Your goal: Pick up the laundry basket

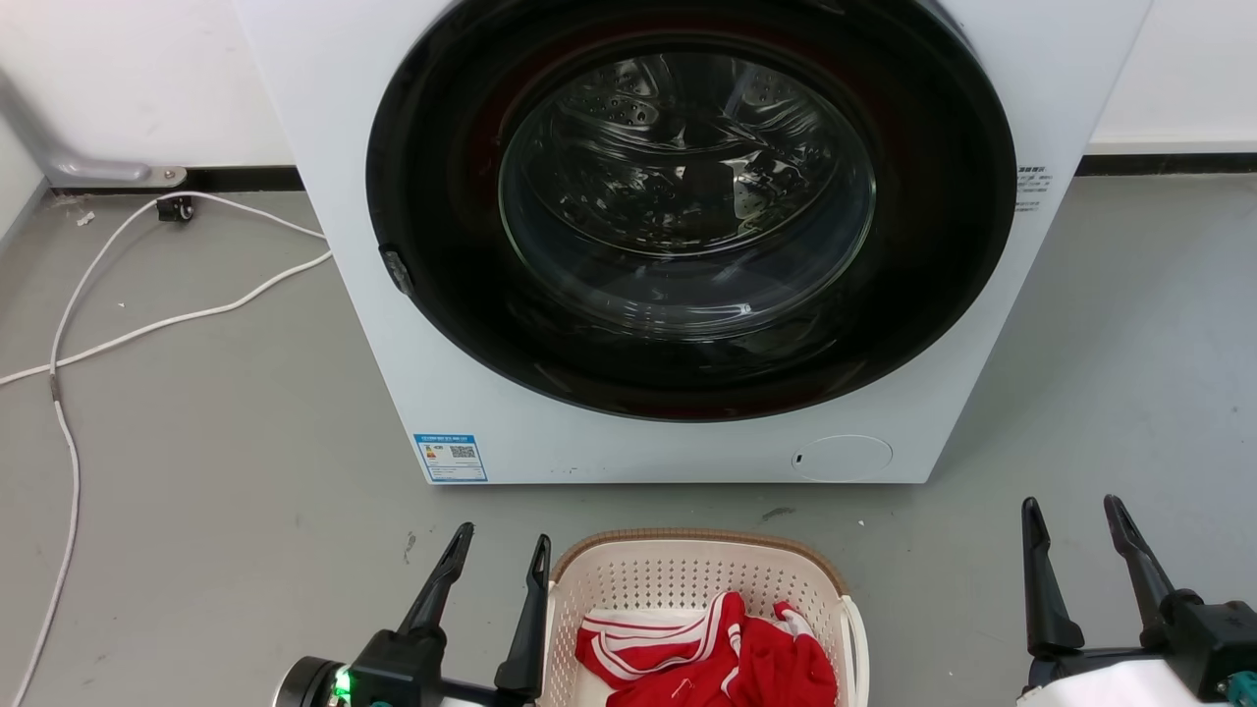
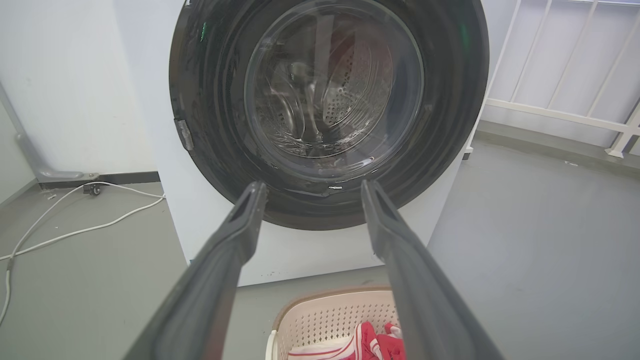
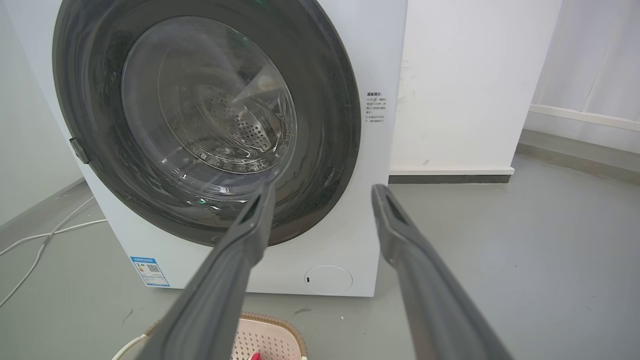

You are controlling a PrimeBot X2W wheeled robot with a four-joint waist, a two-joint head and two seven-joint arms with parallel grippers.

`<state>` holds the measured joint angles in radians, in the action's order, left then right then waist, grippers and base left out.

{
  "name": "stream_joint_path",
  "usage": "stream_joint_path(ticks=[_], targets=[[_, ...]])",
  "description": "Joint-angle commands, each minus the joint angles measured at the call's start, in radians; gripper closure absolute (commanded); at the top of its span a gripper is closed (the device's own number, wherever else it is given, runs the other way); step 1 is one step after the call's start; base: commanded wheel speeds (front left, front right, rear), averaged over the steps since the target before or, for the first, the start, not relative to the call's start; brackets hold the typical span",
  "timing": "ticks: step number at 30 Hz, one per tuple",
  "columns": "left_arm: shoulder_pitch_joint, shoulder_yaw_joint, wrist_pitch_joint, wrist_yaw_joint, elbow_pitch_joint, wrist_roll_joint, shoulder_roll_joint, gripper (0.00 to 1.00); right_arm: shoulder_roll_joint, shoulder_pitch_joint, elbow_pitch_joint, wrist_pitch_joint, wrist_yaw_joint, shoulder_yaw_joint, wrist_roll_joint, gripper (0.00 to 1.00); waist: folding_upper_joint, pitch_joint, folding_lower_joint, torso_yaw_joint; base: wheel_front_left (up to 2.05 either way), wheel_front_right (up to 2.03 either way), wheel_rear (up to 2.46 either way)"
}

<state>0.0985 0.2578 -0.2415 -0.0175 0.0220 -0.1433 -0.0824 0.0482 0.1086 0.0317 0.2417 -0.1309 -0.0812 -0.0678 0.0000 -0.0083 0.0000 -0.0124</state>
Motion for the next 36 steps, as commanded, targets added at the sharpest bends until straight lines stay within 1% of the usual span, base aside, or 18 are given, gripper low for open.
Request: stream_joint_path(ticks=[1, 11, 19, 36], targets=[[0.013, -0.002, -0.009, -0.005, -0.002, 0.021, 0.003, 0.00, 0.004, 0.008, -0.003, 0.008, 0.000, 0.000, 0.011, 0.00, 0.0000, 0.000, 0.0000, -0.001, 0.00, 0.00, 0.00], [0.024, -0.014, -0.026, -0.027, -0.007, 0.095, 0.018, 0.00, 0.004, 0.016, 0.001, 0.026, 0.000, -0.005, 0.041, 0.00, 0.0000, 0.001, 0.0000, -0.004, 0.00, 0.00, 0.00], [0.020, -0.021, -0.024, -0.041, 0.003, 0.094, 0.025, 0.00, 0.003, 0.006, 0.005, 0.024, 0.000, -0.010, 0.025, 0.00, 0.0000, 0.002, 0.0000, -0.002, 0.00, 0.00, 0.00], [0.025, -0.036, -0.024, -0.052, 0.014, 0.089, 0.031, 0.00, 0.003, 0.005, 0.009, 0.024, 0.000, -0.008, 0.015, 0.00, 0.0000, 0.003, 0.0000, -0.003, 0.00, 0.00, 0.00]])
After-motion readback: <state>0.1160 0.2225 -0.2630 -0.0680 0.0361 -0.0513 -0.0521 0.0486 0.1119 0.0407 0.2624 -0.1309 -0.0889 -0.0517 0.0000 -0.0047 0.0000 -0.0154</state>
